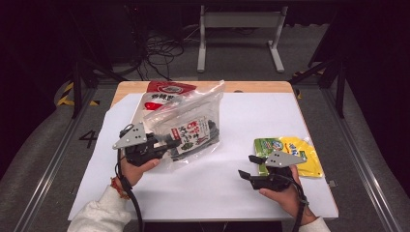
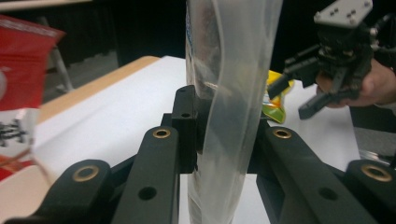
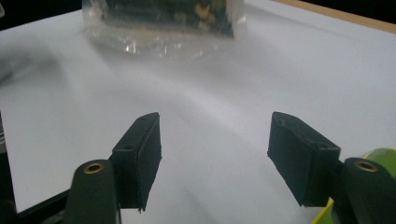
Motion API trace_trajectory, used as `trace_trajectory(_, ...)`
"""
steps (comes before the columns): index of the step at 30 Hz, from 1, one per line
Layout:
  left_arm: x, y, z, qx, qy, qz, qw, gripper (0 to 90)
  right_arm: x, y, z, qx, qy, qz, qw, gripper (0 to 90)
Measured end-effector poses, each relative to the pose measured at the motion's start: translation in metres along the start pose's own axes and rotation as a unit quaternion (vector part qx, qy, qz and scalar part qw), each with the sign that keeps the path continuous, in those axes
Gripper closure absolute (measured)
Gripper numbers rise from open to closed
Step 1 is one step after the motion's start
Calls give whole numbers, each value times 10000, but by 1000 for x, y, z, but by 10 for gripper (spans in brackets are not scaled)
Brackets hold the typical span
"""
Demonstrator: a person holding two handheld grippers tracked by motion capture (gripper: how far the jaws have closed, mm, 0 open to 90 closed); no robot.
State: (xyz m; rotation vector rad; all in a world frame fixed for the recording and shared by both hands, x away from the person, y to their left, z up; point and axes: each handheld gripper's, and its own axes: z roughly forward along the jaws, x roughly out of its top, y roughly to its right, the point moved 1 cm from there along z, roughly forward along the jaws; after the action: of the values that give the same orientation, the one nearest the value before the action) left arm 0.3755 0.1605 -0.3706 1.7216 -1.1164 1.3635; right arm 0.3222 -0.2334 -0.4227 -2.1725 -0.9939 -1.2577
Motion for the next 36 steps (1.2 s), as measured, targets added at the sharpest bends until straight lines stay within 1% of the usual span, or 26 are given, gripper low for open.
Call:
trace_trajectory(1,1,-1,-3,66,36,-11,10000,749,-1,0,0,-2,-37,-8,10000,346)
trace_trajectory(2,4,-3,-8,132,30,29,9999,749,-1,-1,1,3,-59,-20,10000,345)
trace_trajectory(4,7,-7,-15,240,115,57,9996,749,-2,-2,3,33,-95,-10,9999,344)
trace_trajectory(5,8,-9,-18,262,147,38,9995,749,-2,-3,4,51,-105,-22,9999,342)
trace_trajectory(7,10,-13,-23,349,135,104,9992,749,-3,-4,6,82,-112,-17,9999,340)
trace_trajectory(9,12,-18,-27,432,133,118,9989,749,-4,-5,7,102,-135,-10,9999,339)
trace_trajectory(11,13,-23,-32,493,187,90,9986,749,-5,-6,8,113,-172,-13,9998,334)
trace_trajectory(13,14,-29,-35,595,232,93,9979,749,-7,-6,7,81,-202,0,9998,331)
trace_trajectory(15,15,-36,-39,741,187,145,9970,749,-9,-6,7,87,-192,43,9998,329)
trace_trajectory(17,16,-44,-44,870,157,129,9960,749,-11,-6,7,70,-216,53,9997,325)
trace_trajectory(20,17,-56,-49,992,172,110,9949,749,-13,-6,7,64,-253,91,9996,323)
trace_trajectory(21,17,-60,-50,1042,87,160,9944,749,-14,-7,7,65,-262,108,9996,322)
trace_trajectory(22,18,-65,-51,1132,-17,234,9933,749,-15,-7,6,56,-272,109,9996,321)
trace_trajectory(28,16,-89,-49,1247,-305,312,9912,749,-19,-8,4,-3,-302,154,9994,315)
trace_trajectory(30,16,-94,-47,1285,-445,379,9900,749,-21,-8,4,-9,-314,167,9994,315)
trace_trajectory(31,15,-98,-46,1281,-531,418,9895,749,-21,-9,3,-20,-332,183,9993,314)
trace_trajectory(33,14,-101,-44,1251,-573,386,9897,750,-22,-9,3,-12,-331,198,9993,313)
trace_trajectory(34,12,-104,-41,1180,-731,456,9893,752,-24,-10,1,-31,-358,210,9991,312)
trace_trajectory(36,12,-106,-38,1156,-779,484,9891,752,-25,-11,0,15,-344,277,9990,309)
